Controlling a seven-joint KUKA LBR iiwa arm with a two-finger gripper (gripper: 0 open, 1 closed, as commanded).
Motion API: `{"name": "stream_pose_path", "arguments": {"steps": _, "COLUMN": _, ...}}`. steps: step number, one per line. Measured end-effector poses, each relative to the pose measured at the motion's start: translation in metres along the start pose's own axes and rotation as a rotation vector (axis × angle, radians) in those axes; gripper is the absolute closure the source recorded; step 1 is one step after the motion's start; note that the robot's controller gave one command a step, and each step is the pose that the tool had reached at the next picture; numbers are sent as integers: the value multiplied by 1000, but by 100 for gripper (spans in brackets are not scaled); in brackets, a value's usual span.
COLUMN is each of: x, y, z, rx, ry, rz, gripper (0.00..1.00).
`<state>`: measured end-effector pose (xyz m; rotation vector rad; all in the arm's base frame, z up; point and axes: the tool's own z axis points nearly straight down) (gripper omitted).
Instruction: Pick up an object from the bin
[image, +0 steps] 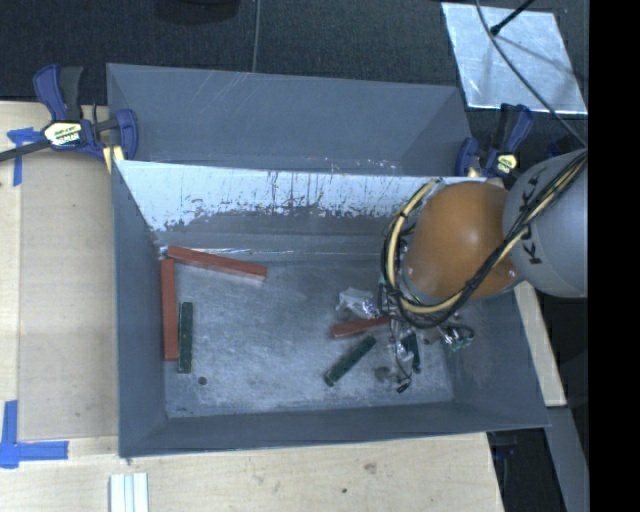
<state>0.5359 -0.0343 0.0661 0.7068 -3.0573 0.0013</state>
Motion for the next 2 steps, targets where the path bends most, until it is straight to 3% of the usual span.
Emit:
{"name": "stream_pose_path", "arguments": {"steps": 1, "x": -3, "y": 3, "z": -4, "rx": 0, "ry": -6, "rz": -2, "gripper": 100}}
{"name": "stream_pose_path", "arguments": {"steps": 2, "x": -33, "y": 14, "z": -143, "rx": 5, "ry": -13, "rz": -188, "gripper": 100}}
